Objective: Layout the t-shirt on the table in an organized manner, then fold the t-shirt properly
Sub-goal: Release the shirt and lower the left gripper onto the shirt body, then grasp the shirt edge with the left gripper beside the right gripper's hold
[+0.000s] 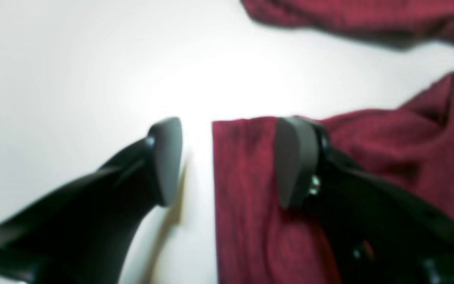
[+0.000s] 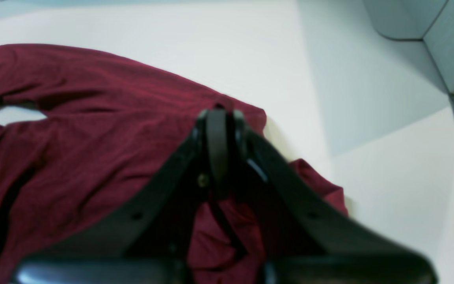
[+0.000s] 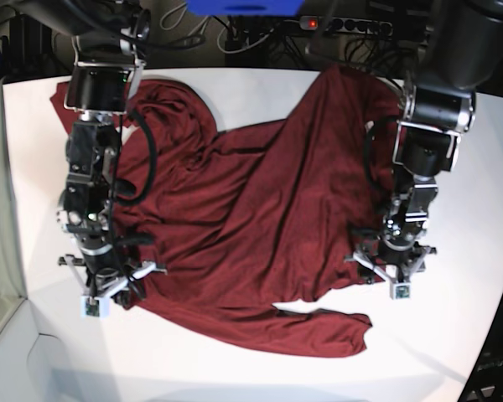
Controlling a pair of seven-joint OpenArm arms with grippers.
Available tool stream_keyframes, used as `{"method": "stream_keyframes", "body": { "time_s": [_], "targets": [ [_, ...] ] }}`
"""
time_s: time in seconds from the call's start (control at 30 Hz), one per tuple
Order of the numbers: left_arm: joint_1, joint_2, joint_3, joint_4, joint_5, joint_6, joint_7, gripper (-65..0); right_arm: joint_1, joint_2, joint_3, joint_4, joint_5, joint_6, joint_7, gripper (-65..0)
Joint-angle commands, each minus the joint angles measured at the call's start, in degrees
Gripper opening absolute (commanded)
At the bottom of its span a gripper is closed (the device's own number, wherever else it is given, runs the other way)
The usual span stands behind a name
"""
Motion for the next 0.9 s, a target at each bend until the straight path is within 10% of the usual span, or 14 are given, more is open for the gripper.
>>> {"method": "stream_keyframes", "body": {
  "time_s": [0.0, 0.17, 0.5, 0.87],
  "targets": [
    [-1.96, 0.45, 0.03, -0.78, 0.61, 0.14, -1.92, -29.3, 1.45, 0.19, -0.1, 0.95, 0.26, -0.09, 1.55, -65.0],
    [-3.28, 0.89, 0.12, -4.83, 0.7, 0.14, -3.15, -31.8, 1.45, 0.37, -0.1, 0.95, 0.26, -0.09, 1.55, -65.0],
    [-3.19, 0.1, -1.02, -4.48, -0.35, 0.14, -4.73, -60.1, 1.09, 1.33, 0.34, 0.95, 0.26, -0.09, 1.55, -65.0],
    [-8.2, -3.5, -5.33, -3.25, -3.61, 0.14, -7.28, -61.0, 2.33, 3.71, 0.43, 1.3, 0.43, -0.09, 1.55, -65.0]
  ]
}}
